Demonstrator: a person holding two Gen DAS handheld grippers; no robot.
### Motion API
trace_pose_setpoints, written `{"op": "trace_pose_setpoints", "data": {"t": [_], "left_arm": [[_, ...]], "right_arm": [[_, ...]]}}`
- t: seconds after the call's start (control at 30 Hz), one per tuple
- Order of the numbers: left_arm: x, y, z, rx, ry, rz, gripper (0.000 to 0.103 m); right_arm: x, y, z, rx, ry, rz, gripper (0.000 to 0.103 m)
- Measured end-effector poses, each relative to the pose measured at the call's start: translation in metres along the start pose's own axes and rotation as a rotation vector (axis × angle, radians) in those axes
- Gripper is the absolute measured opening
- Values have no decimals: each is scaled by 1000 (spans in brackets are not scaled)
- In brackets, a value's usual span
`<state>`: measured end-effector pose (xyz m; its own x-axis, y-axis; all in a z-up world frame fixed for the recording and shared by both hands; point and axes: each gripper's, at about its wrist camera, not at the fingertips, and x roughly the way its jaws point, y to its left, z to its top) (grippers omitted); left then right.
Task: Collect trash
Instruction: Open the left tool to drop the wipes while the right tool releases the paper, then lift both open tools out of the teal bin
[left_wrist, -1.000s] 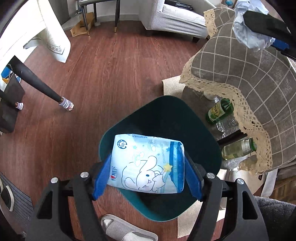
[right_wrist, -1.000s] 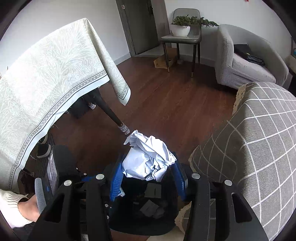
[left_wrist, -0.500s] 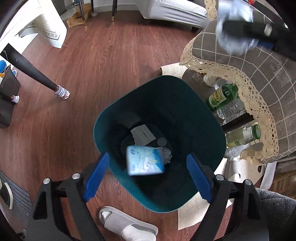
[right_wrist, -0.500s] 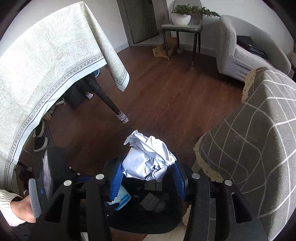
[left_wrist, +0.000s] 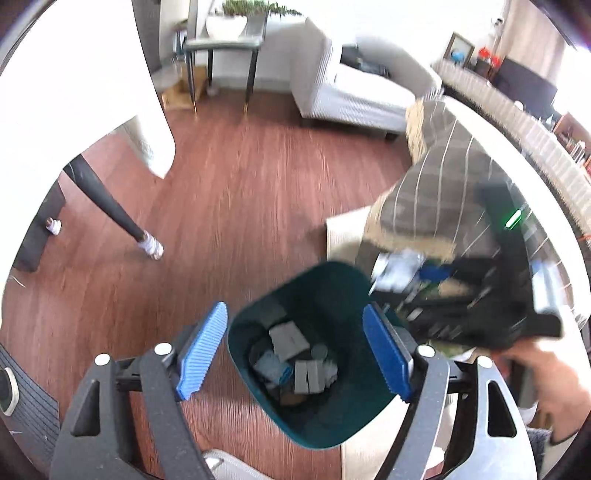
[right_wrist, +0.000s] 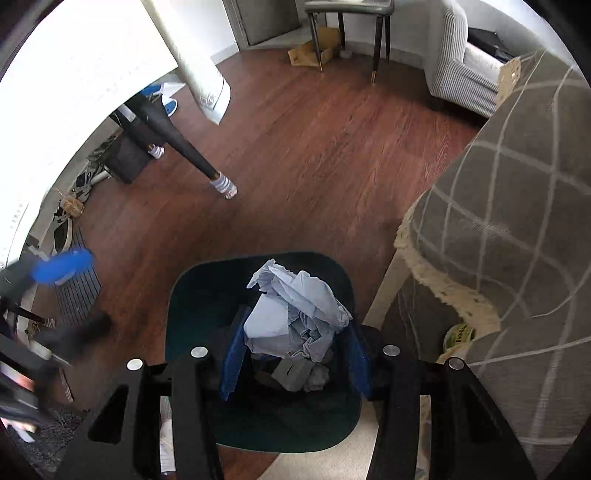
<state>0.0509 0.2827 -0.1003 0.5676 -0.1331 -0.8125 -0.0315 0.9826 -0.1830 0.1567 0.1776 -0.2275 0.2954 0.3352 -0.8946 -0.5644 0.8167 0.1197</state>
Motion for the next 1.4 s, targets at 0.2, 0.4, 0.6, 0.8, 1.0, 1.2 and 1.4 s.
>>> {"op": "trace_pose_setpoints", "data": {"t": [0.2, 0.4, 0.6, 0.8, 1.0, 1.2, 1.4], "left_arm": [[-22, -11, 18, 3, -62, -13, 64], [-40, -35, 28, 33, -108, -25, 60], [-63, -55, 39, 42, -165, -65, 60], [-72, -65, 47, 23, -194, -70, 60], [-83, -80, 53, 47, -229, -39, 60], [-88, -87, 60, 50, -259, -8, 60], [-93, -94, 66, 58, -290, 29, 64]], "right_arm": [[24, 5, -12, -14, 74, 5, 50], [46, 14, -29, -65, 157, -1, 51], [57, 14, -50, -115, 240, -17, 60], [39, 8, -61, -150, 230, -23, 62], [19, 10, -69, -173, 178, 10, 62], [-13, 15, -69, -202, 100, 35, 55], [-61, 18, -64, -220, -26, 22, 53]]}}
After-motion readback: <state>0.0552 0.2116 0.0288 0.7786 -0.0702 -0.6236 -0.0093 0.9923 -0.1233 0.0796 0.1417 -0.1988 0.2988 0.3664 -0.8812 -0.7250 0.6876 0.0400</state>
